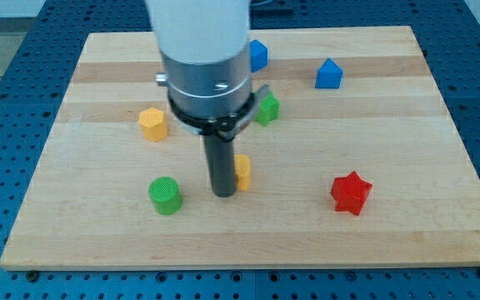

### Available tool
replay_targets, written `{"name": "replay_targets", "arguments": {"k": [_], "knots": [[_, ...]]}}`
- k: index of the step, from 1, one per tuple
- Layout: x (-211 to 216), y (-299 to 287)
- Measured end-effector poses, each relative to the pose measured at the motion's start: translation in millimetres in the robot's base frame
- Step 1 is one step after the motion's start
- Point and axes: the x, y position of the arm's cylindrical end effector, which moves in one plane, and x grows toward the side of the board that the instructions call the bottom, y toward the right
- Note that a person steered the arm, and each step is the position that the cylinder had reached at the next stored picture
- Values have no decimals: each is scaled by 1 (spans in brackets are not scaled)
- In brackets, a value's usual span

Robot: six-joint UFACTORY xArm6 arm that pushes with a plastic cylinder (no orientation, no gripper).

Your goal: Slide the yellow heart towards the green star

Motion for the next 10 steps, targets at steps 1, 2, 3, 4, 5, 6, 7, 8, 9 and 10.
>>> {"name": "replay_targets", "arguments": {"k": [1,2,3,4,5,6,7,8,9,10], "knots": [[4,49],[1,66],[-8,11],[-25,-6],[-33,8],[-33,51],[-39,83],[-48,52],[-44,41],[-20,60]]}}
